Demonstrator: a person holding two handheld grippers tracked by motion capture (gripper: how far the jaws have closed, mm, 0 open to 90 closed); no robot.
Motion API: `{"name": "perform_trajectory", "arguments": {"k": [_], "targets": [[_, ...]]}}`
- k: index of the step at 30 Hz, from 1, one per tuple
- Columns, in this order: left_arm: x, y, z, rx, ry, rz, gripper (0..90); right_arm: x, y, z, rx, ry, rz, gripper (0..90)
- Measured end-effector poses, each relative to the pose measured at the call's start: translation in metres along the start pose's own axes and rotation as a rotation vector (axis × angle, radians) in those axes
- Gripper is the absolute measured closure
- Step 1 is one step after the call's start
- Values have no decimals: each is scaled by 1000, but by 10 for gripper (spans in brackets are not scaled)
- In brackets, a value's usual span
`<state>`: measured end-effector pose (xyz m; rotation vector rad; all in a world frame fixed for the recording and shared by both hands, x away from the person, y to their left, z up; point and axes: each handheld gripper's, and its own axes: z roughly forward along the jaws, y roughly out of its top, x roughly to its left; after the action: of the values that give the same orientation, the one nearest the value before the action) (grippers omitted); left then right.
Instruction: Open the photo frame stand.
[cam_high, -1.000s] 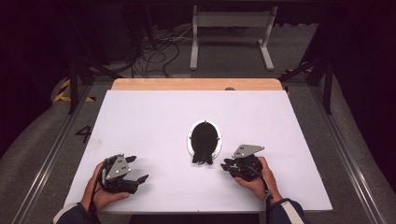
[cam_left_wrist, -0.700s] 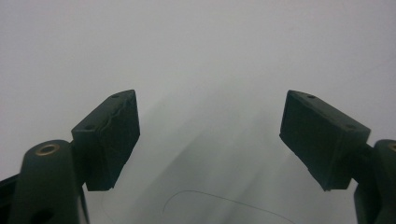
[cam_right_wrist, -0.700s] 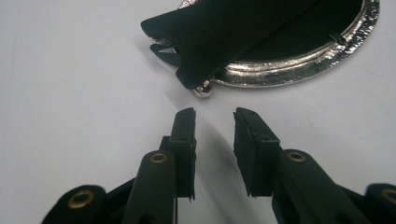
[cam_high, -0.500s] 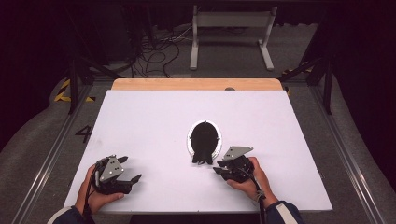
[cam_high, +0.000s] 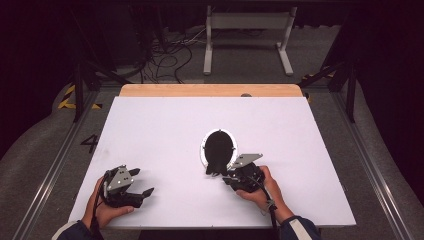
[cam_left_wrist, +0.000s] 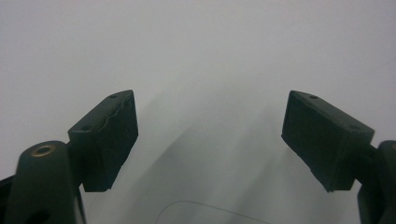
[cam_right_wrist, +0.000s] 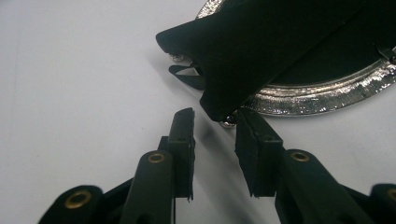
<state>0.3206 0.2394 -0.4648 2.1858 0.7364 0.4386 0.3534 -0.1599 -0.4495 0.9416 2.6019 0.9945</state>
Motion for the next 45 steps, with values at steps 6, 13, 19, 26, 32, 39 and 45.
{"name": "perform_trajectory", "arguments": {"k": [6,13,19,26,32,39,45], "targets": [[0,1,2,1,-9,-12,185,-4,1,1,0,15,42,684],[-1,0,3,10,-14,-17,181,-13,-2,2,-45,79,156,662],[-1,1,5,15,-20,-17,179,-22,-6,4,-91,154,267,652],[-3,2,7,18,-6,-30,196,-39,-11,6,-160,272,446,648],[-5,3,9,27,-6,-20,190,-46,-8,7,-171,313,525,647],[-5,2,8,35,-8,-10,176,-34,-4,3,-83,248,405,596],[-6,3,8,41,-10,-1,175,-14,6,4,-7,110,226,591]]}}
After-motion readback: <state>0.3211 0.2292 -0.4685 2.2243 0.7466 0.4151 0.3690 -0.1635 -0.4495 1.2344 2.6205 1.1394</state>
